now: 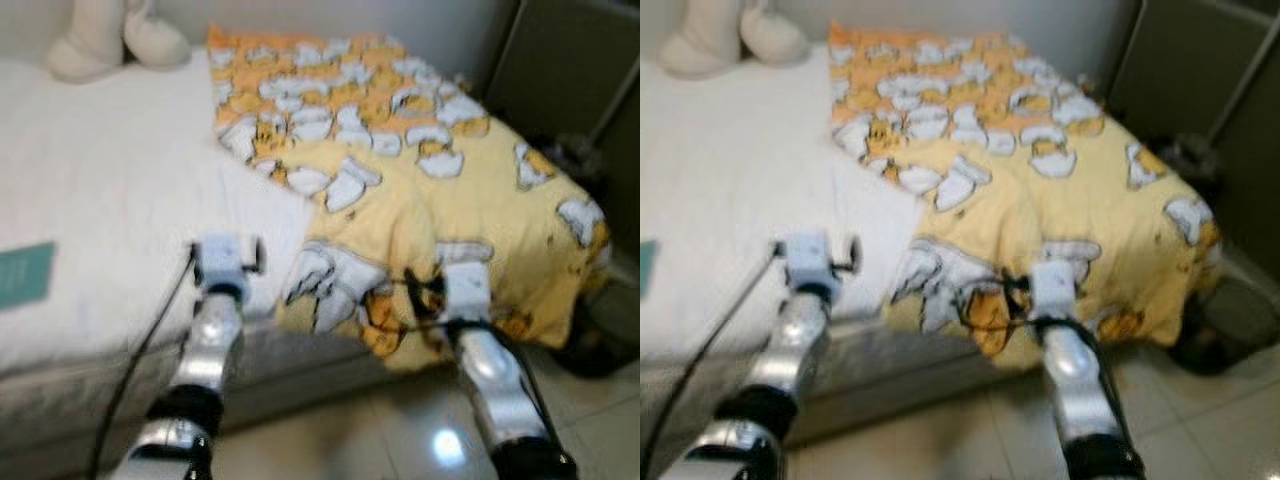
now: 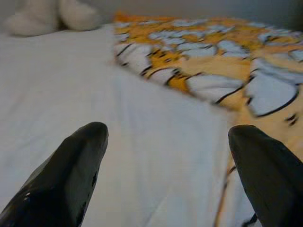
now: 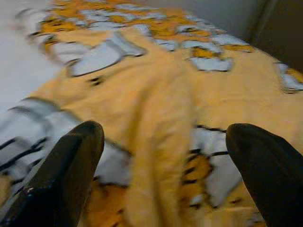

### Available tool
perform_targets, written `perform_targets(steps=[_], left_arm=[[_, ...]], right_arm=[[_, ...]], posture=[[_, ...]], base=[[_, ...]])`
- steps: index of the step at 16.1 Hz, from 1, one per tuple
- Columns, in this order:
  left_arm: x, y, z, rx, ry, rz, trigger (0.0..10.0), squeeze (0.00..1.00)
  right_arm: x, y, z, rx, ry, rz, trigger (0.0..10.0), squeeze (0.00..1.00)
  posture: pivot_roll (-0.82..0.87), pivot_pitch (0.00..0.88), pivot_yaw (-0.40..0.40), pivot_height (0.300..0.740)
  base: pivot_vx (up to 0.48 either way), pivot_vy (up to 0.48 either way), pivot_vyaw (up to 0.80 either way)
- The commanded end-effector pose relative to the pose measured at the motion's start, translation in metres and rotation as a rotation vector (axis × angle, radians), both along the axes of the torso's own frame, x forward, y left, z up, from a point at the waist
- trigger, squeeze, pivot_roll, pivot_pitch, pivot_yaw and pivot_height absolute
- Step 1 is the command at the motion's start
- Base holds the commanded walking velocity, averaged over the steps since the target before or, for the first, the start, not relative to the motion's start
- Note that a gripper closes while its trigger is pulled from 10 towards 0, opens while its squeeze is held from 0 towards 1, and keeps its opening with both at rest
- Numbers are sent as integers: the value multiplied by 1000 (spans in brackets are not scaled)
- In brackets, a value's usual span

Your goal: Clean up the room

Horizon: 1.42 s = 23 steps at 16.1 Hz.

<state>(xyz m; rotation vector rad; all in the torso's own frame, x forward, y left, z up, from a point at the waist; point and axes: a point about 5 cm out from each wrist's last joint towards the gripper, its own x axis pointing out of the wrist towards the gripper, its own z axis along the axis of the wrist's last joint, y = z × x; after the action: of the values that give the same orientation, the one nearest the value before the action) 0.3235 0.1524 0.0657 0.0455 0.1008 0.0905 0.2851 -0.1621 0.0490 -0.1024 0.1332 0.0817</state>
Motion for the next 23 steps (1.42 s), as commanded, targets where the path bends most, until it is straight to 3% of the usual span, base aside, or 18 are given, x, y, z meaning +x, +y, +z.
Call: perform_targets(steps=[1,3,9,12,14,16,19,20,21,22,23], left_arm=[[6,8,12,12,-43,3,10000,0],[9,13,2,56,47,12,10000,0],[10,36,-8,142,159,16,10000,0],[7,58,-14,198,227,93,10000,0],[2,76,-14,178,206,119,10000,0],[-5,77,-20,259,221,68,10000,0],[-7,73,-28,239,264,46,10000,0],[-12,72,-35,243,310,11,10000,0],[-28,73,-57,215,452,-63,10000,0],[-37,74,-66,209,506,-91,10000,0],[-37,76,-65,209,489,-86,10000,0]], right_arm=[[5,8,6,14,-23,20,10000,0],[3,8,3,17,-18,21,10000,0],[-8,11,-1,7,0,44,10000,0],[-19,8,-8,-10,30,58,10000,0],[-25,7,-11,-13,39,62,10000,0],[-25,8,-10,-16,40,68,10000,0],[-24,12,-8,-12,35,75,10000,0],[-25,13,-8,-9,34,80,10000,0],[-31,12,-9,-9,42,86,10000,0],[-37,9,-12,-13,54,85,10000,0],[-41,7,-13,-16,63,80,10000,0]], posture=[[23,0,1,740],[22,0,1,740],[-14,0,-12,740],[-26,0,-14,740],[-32,11,-10,740],[-29,10,-8,740],[-26,12,-5,740],[-29,19,-4,740],[-42,43,-2,740],[-48,53,0,740],[-52,61,-3,740]], base=[[480,0,-750],[240,0,-741],[0,0,-729],[0,0,-690],[0,0,0],[0,223,0],[0,0,0],[0,0,0],[0,0,0],[0,0,0],[0,0,0]])
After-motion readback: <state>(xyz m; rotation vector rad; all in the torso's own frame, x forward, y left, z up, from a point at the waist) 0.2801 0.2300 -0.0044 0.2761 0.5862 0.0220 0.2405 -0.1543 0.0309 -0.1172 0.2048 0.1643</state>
